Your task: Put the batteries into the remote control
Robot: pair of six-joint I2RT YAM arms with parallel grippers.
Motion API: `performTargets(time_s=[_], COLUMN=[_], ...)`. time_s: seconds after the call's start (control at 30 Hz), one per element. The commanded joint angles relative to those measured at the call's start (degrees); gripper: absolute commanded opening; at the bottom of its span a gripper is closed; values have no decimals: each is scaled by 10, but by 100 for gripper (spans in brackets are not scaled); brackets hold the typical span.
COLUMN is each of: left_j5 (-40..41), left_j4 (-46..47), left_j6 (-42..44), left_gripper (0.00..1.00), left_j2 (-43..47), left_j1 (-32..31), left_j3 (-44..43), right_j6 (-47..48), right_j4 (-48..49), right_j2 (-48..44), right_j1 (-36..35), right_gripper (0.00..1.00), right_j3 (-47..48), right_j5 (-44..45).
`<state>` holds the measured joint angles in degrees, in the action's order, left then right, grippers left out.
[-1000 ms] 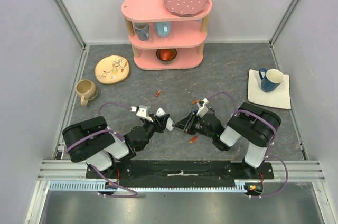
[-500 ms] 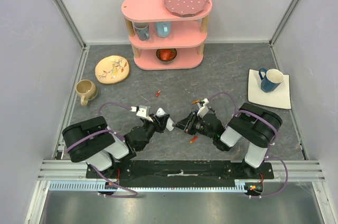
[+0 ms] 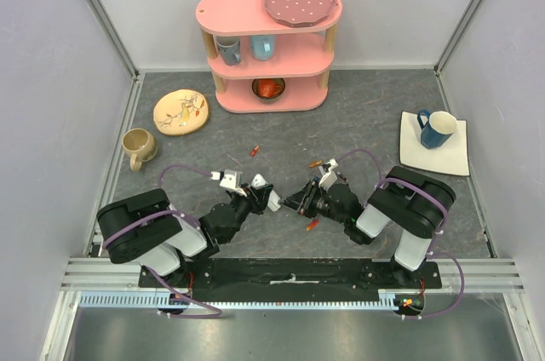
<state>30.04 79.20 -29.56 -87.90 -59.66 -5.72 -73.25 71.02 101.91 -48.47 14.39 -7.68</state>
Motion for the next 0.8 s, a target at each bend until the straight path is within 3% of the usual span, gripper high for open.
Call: performTargets(time_s=[0.0,0.77], left_j5=[5,-3], left_j4=[45,-89], left_j6=[-1,-35], left_gripper=[2,2], left_j2=[15,89], left_j1=[-6,-6], left_j3=[3,-5], right_j6=[7,8], right_j4=[59,58], right_j2=[-17,-29], right_j1=[0,1], right_gripper=[31,30], right_j3=[-2,-8], right_j5=[7,9])
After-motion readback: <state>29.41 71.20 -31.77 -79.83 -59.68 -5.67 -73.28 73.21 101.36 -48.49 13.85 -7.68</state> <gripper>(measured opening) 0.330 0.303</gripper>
